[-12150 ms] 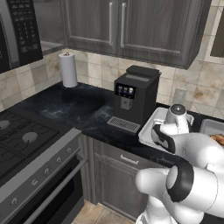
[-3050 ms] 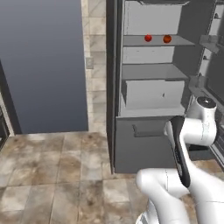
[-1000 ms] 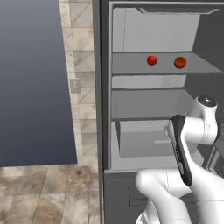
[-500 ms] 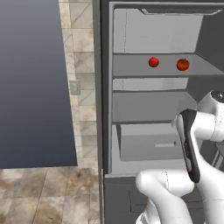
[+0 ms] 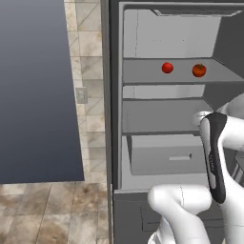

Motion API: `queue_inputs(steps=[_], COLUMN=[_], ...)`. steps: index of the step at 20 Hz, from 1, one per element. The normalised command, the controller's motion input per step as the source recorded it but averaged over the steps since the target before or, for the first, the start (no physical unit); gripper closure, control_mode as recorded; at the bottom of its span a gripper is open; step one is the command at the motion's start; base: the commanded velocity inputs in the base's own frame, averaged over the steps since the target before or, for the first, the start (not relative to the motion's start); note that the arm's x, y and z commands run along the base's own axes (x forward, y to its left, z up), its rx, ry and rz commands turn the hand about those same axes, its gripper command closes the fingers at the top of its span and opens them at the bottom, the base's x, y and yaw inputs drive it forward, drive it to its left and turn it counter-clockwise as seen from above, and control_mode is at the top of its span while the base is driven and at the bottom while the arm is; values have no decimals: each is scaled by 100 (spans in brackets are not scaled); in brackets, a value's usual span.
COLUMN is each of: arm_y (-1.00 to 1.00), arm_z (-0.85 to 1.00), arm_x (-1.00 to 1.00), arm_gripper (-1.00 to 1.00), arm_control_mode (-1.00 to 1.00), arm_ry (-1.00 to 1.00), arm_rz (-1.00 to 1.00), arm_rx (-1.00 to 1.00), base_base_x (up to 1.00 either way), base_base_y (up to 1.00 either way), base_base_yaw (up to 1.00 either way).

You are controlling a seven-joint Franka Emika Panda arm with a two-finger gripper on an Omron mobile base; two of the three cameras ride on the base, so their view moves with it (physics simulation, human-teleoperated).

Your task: Place one tomato and one chicken drumstick in each tupperware on the nearby counter, to pack two identical lunches.

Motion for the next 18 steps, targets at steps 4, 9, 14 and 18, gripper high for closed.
queue_inputs(steps=[4,9,14,18], arm_y=[27,13,20,-1], arm_z=[76,81,63,39], arm_x=[18,11,26,6], arm_gripper=[-100,-100,-100,-100], arm_control_mode=[-100,-100,-100,-100], arm_ry=[-6,-5,-11,-6], arm_rz=[0,0,0,-3], arm_rx=[-8,-4,0,-3], base_base_x=[0,0,0,0], base_base_y=[0,0,0,0], base_base_yaw=[0,0,0,0])
